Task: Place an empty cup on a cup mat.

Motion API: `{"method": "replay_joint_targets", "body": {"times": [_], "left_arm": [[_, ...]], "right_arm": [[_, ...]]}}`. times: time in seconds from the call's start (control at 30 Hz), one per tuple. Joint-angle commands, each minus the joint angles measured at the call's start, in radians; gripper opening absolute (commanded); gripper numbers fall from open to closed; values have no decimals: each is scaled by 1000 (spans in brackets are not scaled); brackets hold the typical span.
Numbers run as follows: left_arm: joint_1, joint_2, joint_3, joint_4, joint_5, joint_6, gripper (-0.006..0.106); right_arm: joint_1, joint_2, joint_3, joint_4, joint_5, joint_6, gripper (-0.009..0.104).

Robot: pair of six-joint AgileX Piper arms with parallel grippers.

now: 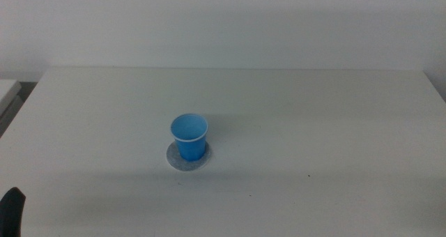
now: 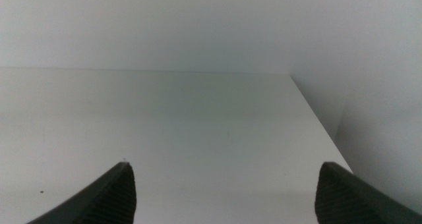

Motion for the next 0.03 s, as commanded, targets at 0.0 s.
{"method": "replay_joint_targets", "body": {"times": [0.0], "left_arm": [[-1, -4, 0, 1, -16, 0, 94]], "right_arm": [[2, -5, 3, -7, -7, -4, 93]]}}
